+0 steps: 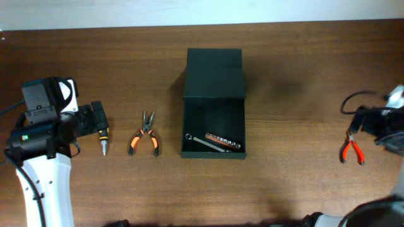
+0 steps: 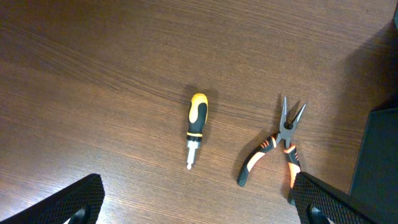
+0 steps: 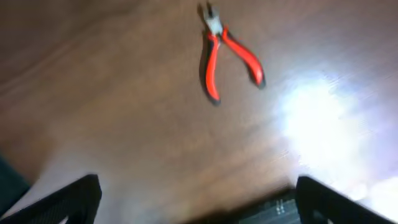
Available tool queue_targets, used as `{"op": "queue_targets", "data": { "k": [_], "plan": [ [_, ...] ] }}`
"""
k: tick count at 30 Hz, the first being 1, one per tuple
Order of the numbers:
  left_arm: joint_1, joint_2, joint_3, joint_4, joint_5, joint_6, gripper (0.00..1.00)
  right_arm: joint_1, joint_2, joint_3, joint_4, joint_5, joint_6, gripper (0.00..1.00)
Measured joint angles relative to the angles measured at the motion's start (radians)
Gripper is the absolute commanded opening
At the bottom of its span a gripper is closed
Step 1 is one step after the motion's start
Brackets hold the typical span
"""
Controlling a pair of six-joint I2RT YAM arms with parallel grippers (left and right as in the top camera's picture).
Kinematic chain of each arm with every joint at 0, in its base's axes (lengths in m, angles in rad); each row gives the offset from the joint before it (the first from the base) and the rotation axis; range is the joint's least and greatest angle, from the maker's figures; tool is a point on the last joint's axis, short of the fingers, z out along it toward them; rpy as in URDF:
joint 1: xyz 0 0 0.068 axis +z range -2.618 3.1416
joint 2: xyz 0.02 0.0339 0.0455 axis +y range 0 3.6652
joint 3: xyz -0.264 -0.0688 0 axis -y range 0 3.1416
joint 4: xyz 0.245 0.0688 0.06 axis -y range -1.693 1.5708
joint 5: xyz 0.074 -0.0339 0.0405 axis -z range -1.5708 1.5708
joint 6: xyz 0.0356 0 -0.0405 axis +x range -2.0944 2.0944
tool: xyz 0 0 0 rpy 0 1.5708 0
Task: Pack container
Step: 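Grasp the red-handled cutters with the right gripper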
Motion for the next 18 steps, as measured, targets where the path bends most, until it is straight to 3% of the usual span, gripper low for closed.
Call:
{"op": "queue_targets", "data": {
  "k": [5, 18],
  "plan": [
    [0.0, 0.0, 0.0, -0.008, 0.0, 0.0, 0.99, -0.001, 0.018, -0.266, 0.276, 0.004, -0.048, 0.99],
    [0.0, 0.0, 0.0, -0.012, 0.0, 0.0, 0.99, -0.001, 0.156, -0.333, 0.448, 0.003, -0.054, 0.99]
  ]
}}
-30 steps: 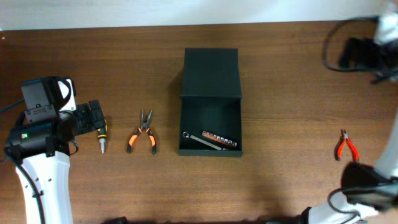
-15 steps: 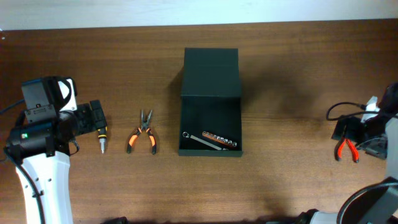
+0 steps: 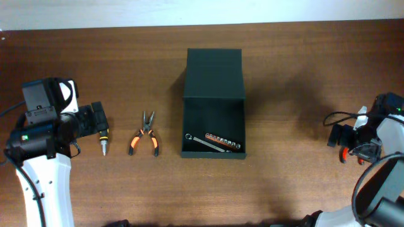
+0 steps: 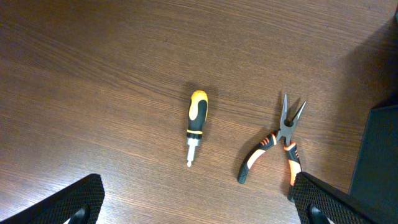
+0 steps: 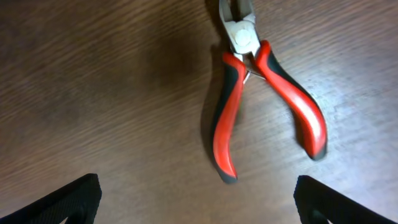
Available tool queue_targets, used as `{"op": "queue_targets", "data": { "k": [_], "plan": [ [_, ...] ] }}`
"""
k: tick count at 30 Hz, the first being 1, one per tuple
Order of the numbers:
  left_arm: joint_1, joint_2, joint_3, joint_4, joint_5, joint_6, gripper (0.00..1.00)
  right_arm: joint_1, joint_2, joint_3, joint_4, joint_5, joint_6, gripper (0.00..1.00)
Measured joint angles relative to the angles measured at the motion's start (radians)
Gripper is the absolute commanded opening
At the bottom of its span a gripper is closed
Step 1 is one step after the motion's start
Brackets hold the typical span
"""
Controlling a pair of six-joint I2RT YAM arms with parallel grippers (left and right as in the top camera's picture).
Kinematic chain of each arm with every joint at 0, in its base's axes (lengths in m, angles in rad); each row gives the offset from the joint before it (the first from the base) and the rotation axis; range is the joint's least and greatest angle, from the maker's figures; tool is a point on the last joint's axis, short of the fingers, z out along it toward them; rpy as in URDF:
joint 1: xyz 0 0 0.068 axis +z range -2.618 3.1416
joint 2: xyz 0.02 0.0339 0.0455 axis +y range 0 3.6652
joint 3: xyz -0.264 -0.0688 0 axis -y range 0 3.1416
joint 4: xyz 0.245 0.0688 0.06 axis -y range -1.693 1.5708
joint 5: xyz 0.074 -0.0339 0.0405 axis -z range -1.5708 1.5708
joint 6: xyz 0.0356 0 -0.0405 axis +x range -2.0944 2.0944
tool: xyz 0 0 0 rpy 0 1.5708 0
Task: Pack container
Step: 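Grasp the red-handled cutters with the right gripper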
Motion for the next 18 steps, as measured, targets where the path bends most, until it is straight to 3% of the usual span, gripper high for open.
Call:
{"op": "queue_targets", "data": {
  "k": [7, 13, 18],
  "plan": [
    [0.0, 0.0, 0.0, -0.001, 0.0, 0.0, 0.99, 0.0, 0.109, -0.001, 0.061, -0.006, 0.0, 1.0],
    [0.0, 0.0, 0.0, -0.001, 0.0, 0.0, 0.99, 0.0, 0.131, -0.002, 0.098, -0.005, 0.005, 0.93],
    [0.0, 0.0, 0.0, -0.008, 0.0, 0.0, 0.99, 0.0, 0.131, -0.002, 0.132, -0.006, 0.011, 0.72]
  ]
}}
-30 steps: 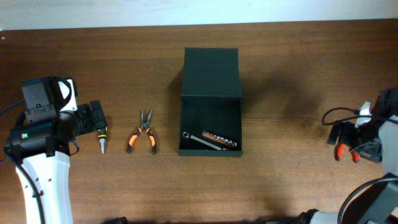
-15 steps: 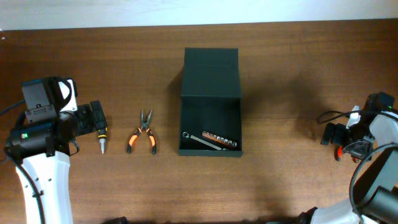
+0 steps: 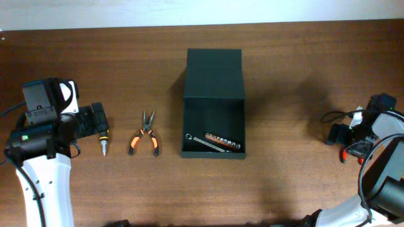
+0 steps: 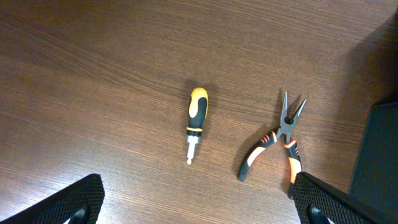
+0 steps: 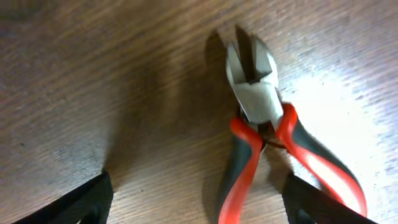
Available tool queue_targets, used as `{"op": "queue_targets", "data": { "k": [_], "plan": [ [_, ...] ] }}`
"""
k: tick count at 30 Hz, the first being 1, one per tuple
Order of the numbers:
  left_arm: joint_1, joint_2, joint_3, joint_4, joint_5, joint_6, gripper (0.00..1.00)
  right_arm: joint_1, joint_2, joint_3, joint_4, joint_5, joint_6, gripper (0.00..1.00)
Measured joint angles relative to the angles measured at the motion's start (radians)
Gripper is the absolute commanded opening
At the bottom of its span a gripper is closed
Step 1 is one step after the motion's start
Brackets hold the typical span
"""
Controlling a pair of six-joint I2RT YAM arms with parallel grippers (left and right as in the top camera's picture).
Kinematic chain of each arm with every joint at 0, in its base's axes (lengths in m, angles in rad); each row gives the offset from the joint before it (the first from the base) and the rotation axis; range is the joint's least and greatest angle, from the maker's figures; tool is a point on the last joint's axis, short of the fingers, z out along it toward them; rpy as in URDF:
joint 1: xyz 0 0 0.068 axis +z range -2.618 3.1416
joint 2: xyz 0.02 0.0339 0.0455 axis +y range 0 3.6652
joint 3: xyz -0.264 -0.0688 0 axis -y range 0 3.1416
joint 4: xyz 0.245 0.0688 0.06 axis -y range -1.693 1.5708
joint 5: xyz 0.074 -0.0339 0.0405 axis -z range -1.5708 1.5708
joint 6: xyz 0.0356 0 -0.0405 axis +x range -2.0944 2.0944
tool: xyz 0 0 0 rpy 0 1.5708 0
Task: Pack container
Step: 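Grasp the red-handled cutters with the right gripper, then lower the cutters into the box and open the right gripper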
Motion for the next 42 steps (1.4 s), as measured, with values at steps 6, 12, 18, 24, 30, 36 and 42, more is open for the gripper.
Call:
{"op": "queue_targets", "data": {
  "k": [6, 12, 18, 24, 30, 36, 42],
  "plan": [
    [0.0, 0.0, 0.0, 0.0, 0.0, 0.0, 0.99, 0.0, 0.0, 0.0, 0.004, 0.0, 0.002, 0.39],
    [0.0, 0.0, 0.0, 0.0, 0.0, 0.0, 0.99, 0.0, 0.0, 0.0, 0.004, 0.0, 0.006, 0.21],
    [0.0, 0.0, 0.0, 0.0, 0.0, 0.0, 0.99, 0.0, 0.0, 0.001, 0.003, 0.0, 0.014, 0.04],
    [0.0, 0.0, 0.0, 0.0, 0.0, 0.0, 0.99, 0.0, 0.016, 0.029, -0.056, -0.069, 0.015, 0.04],
    [0.0, 0.0, 0.0, -0.002, 0.003, 0.023, 0.99, 0.112, 0.051, 0.348, -0.38, -0.129, -0.001, 0.04],
    [0.0, 0.0, 0.0, -0.003, 0.003, 0.034, 0.99, 0.44, 0.04, 0.877, -0.605, -0.175, -0.174, 0.04],
    [0.0, 0.0, 0.0, -0.003, 0.003, 0.034, 0.99, 0.908, 0.03, 1.064, -0.683, -0.119, -0.504, 0.04]
  ]
}}
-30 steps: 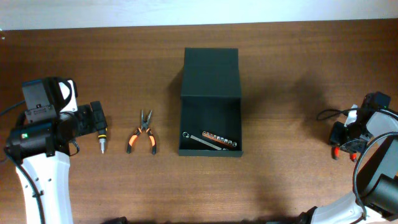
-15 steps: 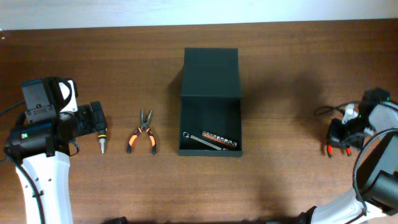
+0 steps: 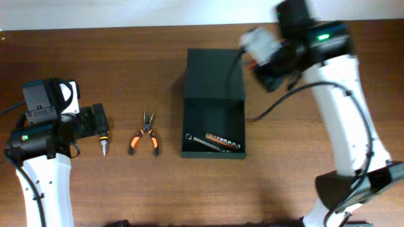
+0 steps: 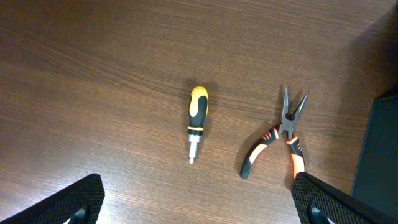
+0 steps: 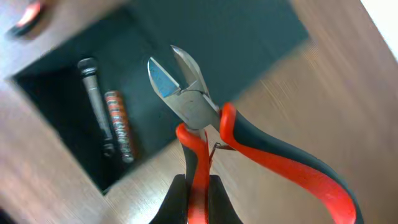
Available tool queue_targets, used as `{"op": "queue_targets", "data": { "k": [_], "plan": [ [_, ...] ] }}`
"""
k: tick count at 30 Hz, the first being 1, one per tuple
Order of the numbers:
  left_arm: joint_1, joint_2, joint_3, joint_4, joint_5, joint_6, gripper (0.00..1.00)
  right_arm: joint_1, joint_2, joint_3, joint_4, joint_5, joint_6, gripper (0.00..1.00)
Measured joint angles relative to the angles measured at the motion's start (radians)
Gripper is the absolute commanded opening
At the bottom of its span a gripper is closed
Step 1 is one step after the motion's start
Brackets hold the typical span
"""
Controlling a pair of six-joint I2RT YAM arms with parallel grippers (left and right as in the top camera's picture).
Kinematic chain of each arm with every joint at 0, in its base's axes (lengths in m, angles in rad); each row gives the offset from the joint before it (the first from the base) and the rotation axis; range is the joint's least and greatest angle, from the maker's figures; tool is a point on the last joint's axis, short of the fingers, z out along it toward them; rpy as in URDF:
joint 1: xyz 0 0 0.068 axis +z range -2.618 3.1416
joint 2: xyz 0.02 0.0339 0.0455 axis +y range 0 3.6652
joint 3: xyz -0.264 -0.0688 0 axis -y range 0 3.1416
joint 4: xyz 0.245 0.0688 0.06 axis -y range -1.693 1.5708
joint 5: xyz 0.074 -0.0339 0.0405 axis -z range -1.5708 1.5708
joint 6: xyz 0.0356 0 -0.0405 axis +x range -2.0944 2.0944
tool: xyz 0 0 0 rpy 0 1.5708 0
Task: Pack container
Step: 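Lower the cutters into the box and open the right gripper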
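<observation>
The black box [image 3: 213, 120] lies open mid-table, its lid [image 3: 214, 72] folded back, with a ratchet and a row of sockets [image 3: 214, 140] in its tray. The same sockets [image 5: 118, 134] show in the right wrist view. My right gripper [image 3: 257, 58] hangs above the lid's right edge. There my right gripper [image 5: 198, 193] is shut on one handle of the red cutters [image 5: 205, 115], which are held in the air. My left gripper [image 4: 199, 214] is open, hovering at the left above a yellow-black screwdriver [image 4: 198, 121] and orange pliers [image 4: 283, 140].
On the table left of the box lie the screwdriver [image 3: 104, 142] and the orange pliers [image 3: 145, 140]. The box's left wall [image 4: 380, 146] shows at the right edge of the left wrist view. The right arm's cable [image 3: 278, 101] hangs beside the box.
My right gripper was open around the red cutters on the table at the far right. Now it is shut on one handle, with the cutters lifted above the box lid's right edge. The left arm has barely moved.
My right gripper stood open well above the red cutters at the table's right edge, then closer over them, then with its fingers on either side of them. Now it holds them in the air by the box. The left gripper stayed open over the screwdriver throughout.
</observation>
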Motion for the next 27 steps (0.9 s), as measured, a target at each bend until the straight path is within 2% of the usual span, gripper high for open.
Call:
{"op": "queue_targets", "data": {
  "k": [4, 15, 16, 17, 18, 20, 21, 22, 27],
  "plan": [
    [0.0, 0.0, 0.0, 0.0, 0.0, 0.0, 0.99, 0.141, 0.05, -0.041, 0.013, 0.018, -0.086, 0.04],
    [0.0, 0.0, 0.0, 0.0, 0.0, 0.0, 0.99, 0.209, 0.362, -0.2, 0.066, 0.002, -0.068, 0.04],
    [0.0, 0.0, 0.0, 0.0, 0.0, 0.0, 0.99, 0.209, 0.368, -0.214, 0.083, -0.002, -0.06, 0.13],
    [0.0, 0.0, 0.0, 0.0, 0.0, 0.0, 0.99, 0.209, 0.37, -0.232, 0.103, -0.003, -0.052, 0.49],
    [0.0, 0.0, 0.0, 0.0, 0.0, 0.0, 0.99, 0.209, 0.373, -0.248, 0.11, -0.006, -0.042, 0.74],
    [0.0, 0.0, 0.0, -0.002, 0.0, 0.0, 0.99, 0.209, 0.374, -0.258, 0.104, -0.01, -0.027, 0.86],
    [0.0, 0.0, 0.0, -0.003, 0.0, 0.0, 0.99, 0.209, 0.374, -0.258, 0.103, -0.01, -0.023, 0.96],
    [0.0, 0.0, 0.0, -0.003, 0.0, 0.0, 0.99, 0.209, 0.374, -0.258, 0.098, -0.01, -0.018, 0.99],
    [-0.034, -0.028, 0.0, -0.013, -0.001, 0.002, 0.99, 0.205, 0.372, -0.177, -0.007, 0.015, 0.056, 0.99]
  ]
}}
